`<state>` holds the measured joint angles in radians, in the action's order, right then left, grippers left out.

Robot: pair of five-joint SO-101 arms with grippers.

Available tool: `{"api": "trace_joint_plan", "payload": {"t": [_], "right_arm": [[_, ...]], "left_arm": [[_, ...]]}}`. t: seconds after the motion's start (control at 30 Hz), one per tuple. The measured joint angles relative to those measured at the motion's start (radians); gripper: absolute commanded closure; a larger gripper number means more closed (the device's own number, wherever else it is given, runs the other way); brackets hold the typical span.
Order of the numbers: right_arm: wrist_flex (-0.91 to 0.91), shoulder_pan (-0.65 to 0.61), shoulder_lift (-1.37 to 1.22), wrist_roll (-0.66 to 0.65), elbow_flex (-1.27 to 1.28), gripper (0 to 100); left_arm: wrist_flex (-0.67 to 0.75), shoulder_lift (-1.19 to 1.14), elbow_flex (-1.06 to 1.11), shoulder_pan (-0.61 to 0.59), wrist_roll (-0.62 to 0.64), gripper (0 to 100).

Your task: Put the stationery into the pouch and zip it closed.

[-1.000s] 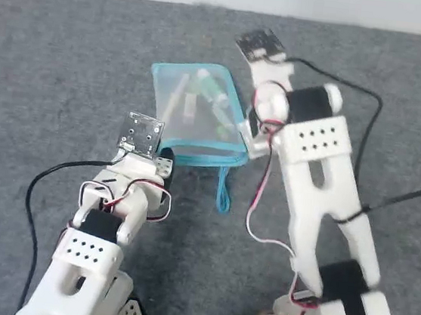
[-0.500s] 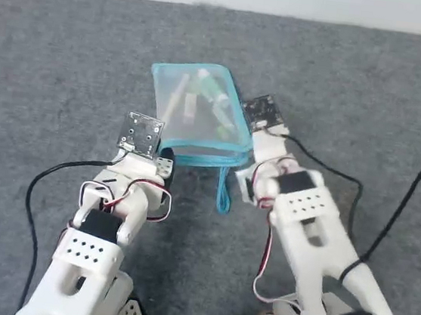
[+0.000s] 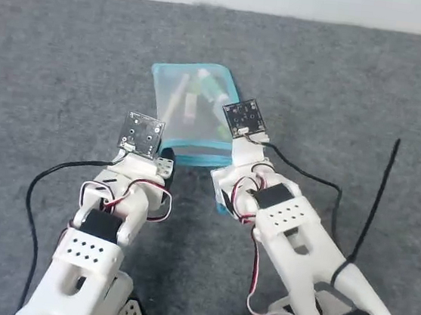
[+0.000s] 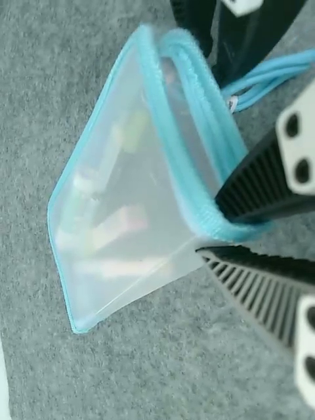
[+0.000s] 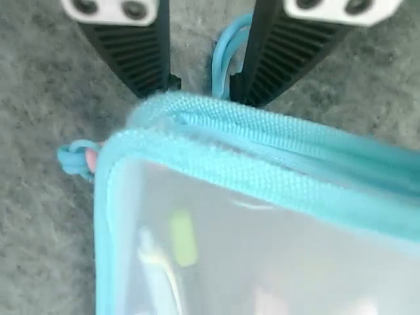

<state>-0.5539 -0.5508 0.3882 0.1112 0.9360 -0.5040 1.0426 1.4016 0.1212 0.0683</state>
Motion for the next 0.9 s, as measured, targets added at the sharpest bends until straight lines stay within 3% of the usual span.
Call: {"api": "trace_joint_plan", "payload": {"t": [0.23,0.37,0.47,0.57,0.9], "right_arm": [[0.038,0.02,-0.08,0.0,0.0,87.7],[0.034,0.092,-0.126,0.0,0.0,99.1],[0.0,0.133,-0.133,0.0,0.0,98.0],[-0.069,0.16,-0.133,-0.012,0.0,99.2],[-0.454,0.218,-0.061,-0.285,-0.025,99.1]], "left_arm": [[0.0,0.0,0.0,0.0,0.0,99],[0.0,0.0,0.0,0.0,0.0,99],[0.0,0.0,0.0,0.0,0.0,99],[0.0,0.0,0.0,0.0,0.0,99],[0.0,0.0,0.0,0.0,0.0,99]]}}
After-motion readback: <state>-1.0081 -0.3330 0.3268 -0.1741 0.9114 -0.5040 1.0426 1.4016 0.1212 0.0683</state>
